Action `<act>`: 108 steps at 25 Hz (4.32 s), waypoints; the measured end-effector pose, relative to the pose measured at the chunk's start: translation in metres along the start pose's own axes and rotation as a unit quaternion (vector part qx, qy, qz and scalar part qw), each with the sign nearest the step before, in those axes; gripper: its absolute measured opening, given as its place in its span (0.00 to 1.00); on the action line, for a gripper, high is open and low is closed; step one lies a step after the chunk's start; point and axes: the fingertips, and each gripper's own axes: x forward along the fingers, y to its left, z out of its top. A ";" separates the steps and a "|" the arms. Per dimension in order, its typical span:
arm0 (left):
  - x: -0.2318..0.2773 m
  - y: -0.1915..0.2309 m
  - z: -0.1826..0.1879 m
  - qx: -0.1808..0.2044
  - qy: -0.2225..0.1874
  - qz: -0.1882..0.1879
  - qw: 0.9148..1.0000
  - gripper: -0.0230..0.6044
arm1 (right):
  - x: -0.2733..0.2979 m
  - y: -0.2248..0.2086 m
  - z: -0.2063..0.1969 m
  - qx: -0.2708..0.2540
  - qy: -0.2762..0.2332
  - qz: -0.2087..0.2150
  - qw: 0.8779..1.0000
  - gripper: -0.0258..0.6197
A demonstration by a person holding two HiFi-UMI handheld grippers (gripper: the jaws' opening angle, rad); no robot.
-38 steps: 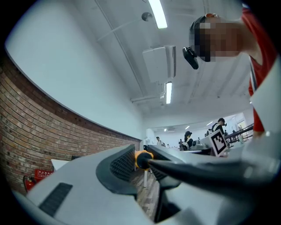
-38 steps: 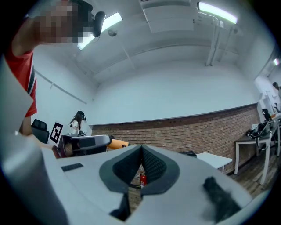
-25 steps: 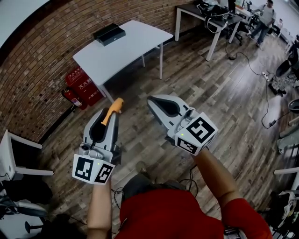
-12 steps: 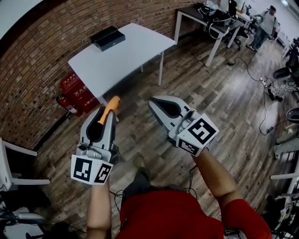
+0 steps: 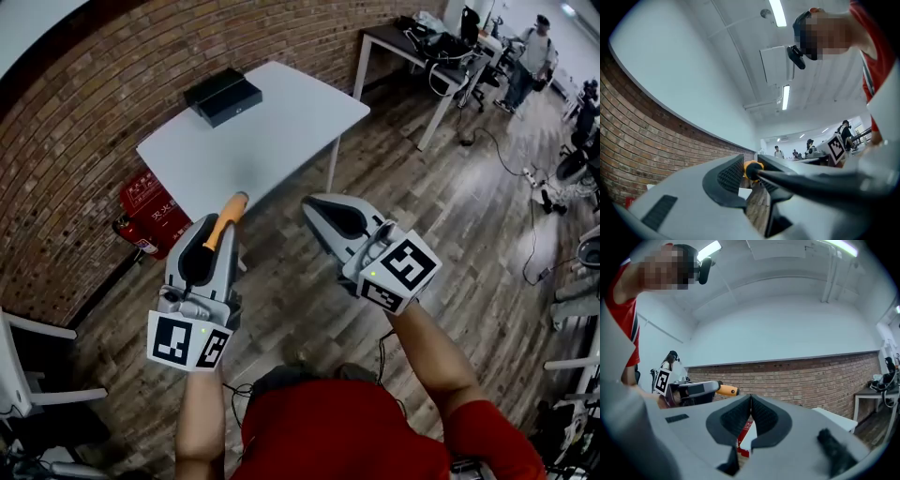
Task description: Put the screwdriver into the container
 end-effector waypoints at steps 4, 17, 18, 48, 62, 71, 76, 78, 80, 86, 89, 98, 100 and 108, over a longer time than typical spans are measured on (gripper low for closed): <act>0.023 0.038 -0.005 -0.008 -0.004 -0.005 1.000 0.19 | 0.036 -0.019 -0.003 -0.004 0.005 -0.005 1.000 0.09; 0.095 0.094 -0.031 -0.014 0.009 -0.010 1.000 0.20 | 0.088 -0.090 -0.026 0.005 0.021 -0.011 1.000 0.09; 0.101 0.097 -0.034 -0.014 0.011 -0.009 1.000 0.19 | 0.092 -0.097 -0.028 0.006 0.021 -0.008 1.000 0.09; 0.355 0.200 -0.095 0.016 0.038 0.088 0.995 0.20 | 0.239 -0.355 -0.032 0.013 -0.013 0.132 0.991 0.09; 0.376 0.245 -0.103 0.011 0.036 0.095 0.995 0.20 | 0.294 -0.362 -0.042 0.007 -0.003 0.160 0.987 0.09; 0.387 0.301 -0.103 0.007 0.032 0.076 0.997 0.20 | 0.364 -0.363 -0.044 -0.002 -0.006 0.176 0.984 0.09; 0.389 0.331 -0.105 -0.010 0.029 0.061 0.998 0.20 | 0.397 -0.353 -0.049 -0.034 -0.006 0.205 0.978 0.13; 0.392 0.340 -0.107 -0.014 0.029 0.058 0.998 0.20 | 0.407 -0.351 -0.048 -0.051 -0.002 0.214 0.975 0.27; 0.396 0.346 -0.109 -0.018 0.030 0.056 0.998 0.19 | 0.416 -0.351 -0.048 -0.073 0.002 0.225 0.972 0.29; 0.409 0.354 -0.121 -0.033 0.036 0.056 0.997 0.19 | 0.442 -0.353 -0.067 -0.181 0.039 0.255 0.949 0.36; 0.418 0.357 -0.127 -0.035 0.041 0.064 0.997 0.20 | 0.451 -0.355 -0.075 -0.229 0.059 0.275 0.932 0.38; 0.441 0.365 -0.134 -0.040 0.050 0.097 0.993 0.20 | 0.471 -0.351 -0.070 -0.323 0.007 0.341 0.883 0.38; 0.444 0.366 -0.135 -0.040 0.051 0.103 0.993 0.20 | 0.474 -0.353 -0.069 -0.331 -0.004 0.351 0.876 0.38; 0.448 0.374 -0.135 -0.032 0.042 0.126 0.991 0.20 | 0.484 -0.351 -0.067 -0.336 -0.031 0.361 0.869 0.32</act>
